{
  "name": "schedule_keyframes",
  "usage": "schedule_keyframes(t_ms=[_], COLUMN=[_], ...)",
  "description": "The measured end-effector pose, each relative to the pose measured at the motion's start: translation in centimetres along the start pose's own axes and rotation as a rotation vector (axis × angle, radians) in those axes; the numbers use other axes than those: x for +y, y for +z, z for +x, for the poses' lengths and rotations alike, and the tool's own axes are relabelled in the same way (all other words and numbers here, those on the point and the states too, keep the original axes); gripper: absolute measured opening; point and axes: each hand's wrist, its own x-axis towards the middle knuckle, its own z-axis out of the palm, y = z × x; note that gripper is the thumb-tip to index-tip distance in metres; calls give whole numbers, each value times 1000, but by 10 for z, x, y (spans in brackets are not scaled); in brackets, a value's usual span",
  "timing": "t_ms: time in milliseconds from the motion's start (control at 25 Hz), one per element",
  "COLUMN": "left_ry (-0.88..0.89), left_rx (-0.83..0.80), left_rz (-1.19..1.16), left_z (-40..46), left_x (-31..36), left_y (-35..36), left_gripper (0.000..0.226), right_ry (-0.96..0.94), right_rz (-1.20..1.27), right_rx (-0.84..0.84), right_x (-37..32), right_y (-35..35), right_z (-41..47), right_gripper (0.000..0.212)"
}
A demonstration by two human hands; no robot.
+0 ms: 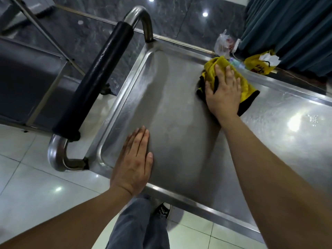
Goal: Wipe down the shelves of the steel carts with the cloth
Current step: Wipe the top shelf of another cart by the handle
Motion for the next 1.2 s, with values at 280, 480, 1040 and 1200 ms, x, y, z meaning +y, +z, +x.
schedule_keyframes(t_ms=[280,480,1040,1200], left_ry=[13,33,74,65], left_rx=[-16,-15,7,-7], left_rz=[-15,-18,43,29], left_z=[2,-1,5,3], left_x=[1,6,0,4], left_y=[-4,-6,-1,-5], left_gripper=[66,65,65,66], right_ry=[24,44,207,222], right_rz=[28,45,11,-21], right_rx=[63,62,12,90], right_x=[-27,-24,66,31], right_y=[-6,-11,-38,-27], right_z=[-178,-291,-21,-98], right_gripper=[63,61,67,68])
